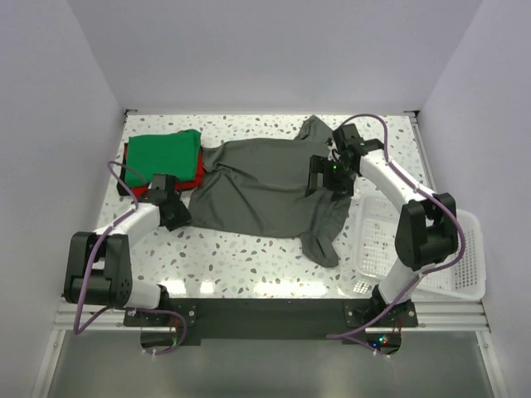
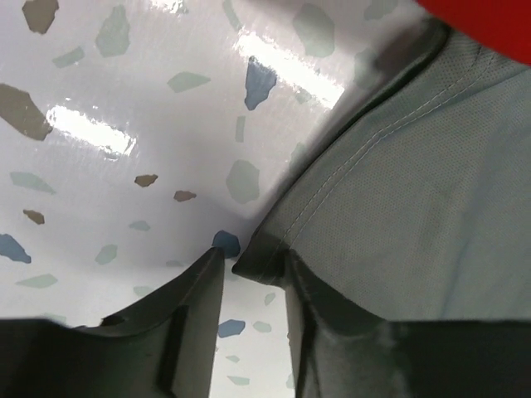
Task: Fold and stack the t-shirts
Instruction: Flatten the tshirt out
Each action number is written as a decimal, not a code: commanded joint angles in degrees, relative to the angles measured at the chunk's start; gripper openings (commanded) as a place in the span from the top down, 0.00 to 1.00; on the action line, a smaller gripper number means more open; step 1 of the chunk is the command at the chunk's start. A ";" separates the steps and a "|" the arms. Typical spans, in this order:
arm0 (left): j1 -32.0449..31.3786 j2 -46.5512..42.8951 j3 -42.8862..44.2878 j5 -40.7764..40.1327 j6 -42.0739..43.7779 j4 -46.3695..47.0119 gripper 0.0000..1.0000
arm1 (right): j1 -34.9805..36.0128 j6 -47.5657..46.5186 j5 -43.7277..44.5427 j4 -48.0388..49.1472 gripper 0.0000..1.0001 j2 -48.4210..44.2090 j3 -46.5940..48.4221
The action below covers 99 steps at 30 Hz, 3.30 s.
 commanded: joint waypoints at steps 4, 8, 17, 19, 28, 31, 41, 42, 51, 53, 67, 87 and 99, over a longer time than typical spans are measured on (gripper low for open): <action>0.41 2.32 -0.71 0.53 0.51 4.03 0.68 | 4.38 -2.42 5.29 -3.56 0.11 -6.77 -5.53; 0.41 3.55 -0.71 1.33 1.04 4.56 0.78 | 6.14 -1.81 7.75 -5.32 0.11 -10.64 -10.54; 0.76 2.86 1.92 1.86 3.50 1.84 1.00 | 7.28 -0.93 10.48 -8.49 0.16 -18.64 -20.39; 1.11 2.50 2.45 2.03 3.85 1.57 1.00 | 7.98 -0.75 10.22 -8.31 0.20 -18.82 -21.89; 2.78 1.10 2.63 3.26 4.90 0.34 1.00 | 8.60 -0.84 9.43 -4.27 0.33 -17.77 -27.34; 3.49 0.48 2.37 3.26 5.26 -0.01 1.00 | 8.69 -0.58 9.34 -2.69 0.34 -16.80 -28.74; 6.03 -1.81 3.42 4.05 6.31 -1.50 1.00 | 9.57 0.39 8.73 -0.58 0.40 -14.96 -31.20; 6.30 -1.72 3.42 4.05 6.49 -1.59 1.00 | 9.65 0.48 8.64 -0.32 0.40 -14.87 -31.47; 7.18 -2.59 3.25 5.37 7.81 -2.21 1.00 | 10.36 0.65 3.02 2.94 0.54 -13.11 -33.84; 7.44 -2.86 3.16 5.55 8.16 -2.30 1.00 | 10.44 0.65 1.35 3.81 0.58 -13.46 -34.46; 8.23 -6.37 4.56 6.51 6.93 -7.29 1.00 | 10.53 5.31 0.38 -11.63 1.00 -20.66 -28.58; 8.32 -28.95 2.54 7.57 4.03 -33.47 1.00 | 10.53 14.19 -6.13 -29.58 0.89 -31.47 -30.42; 8.32 -37.50 4.04 4.49 4.82 -44.05 1.00 | 10.53 15.68 -9.55 -31.08 0.90 -34.47 -28.67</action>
